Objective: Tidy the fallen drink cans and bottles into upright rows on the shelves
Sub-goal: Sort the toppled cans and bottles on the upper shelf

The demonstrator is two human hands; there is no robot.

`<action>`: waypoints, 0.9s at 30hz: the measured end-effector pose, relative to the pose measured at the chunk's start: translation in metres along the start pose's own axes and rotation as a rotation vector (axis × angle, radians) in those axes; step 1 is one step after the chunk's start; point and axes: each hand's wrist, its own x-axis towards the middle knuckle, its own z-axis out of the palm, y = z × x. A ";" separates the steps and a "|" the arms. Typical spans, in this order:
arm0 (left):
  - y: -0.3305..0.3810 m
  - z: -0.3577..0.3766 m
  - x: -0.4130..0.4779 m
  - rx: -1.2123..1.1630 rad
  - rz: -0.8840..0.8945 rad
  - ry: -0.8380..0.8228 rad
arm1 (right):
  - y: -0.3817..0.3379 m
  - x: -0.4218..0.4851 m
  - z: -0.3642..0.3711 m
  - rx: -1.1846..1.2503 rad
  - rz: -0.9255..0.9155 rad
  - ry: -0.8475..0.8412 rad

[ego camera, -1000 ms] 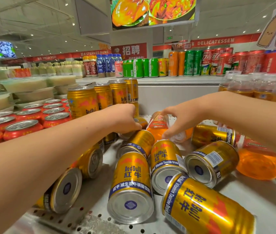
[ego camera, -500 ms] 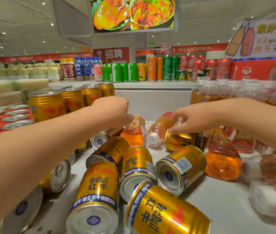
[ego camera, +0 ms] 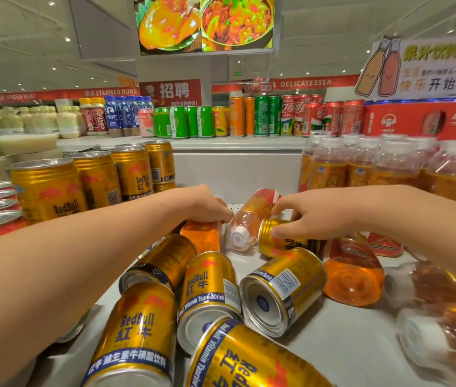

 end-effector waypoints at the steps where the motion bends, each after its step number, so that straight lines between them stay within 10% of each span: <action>1: -0.002 0.002 0.002 -0.033 0.008 0.035 | 0.000 -0.001 0.000 -0.003 0.001 -0.006; 10: 0.002 -0.038 0.003 -0.303 0.153 0.279 | 0.001 -0.010 0.008 -0.052 -0.014 0.040; 27: 0.026 -0.058 -0.065 -0.675 0.255 0.176 | -0.010 -0.016 -0.009 0.536 -0.067 0.371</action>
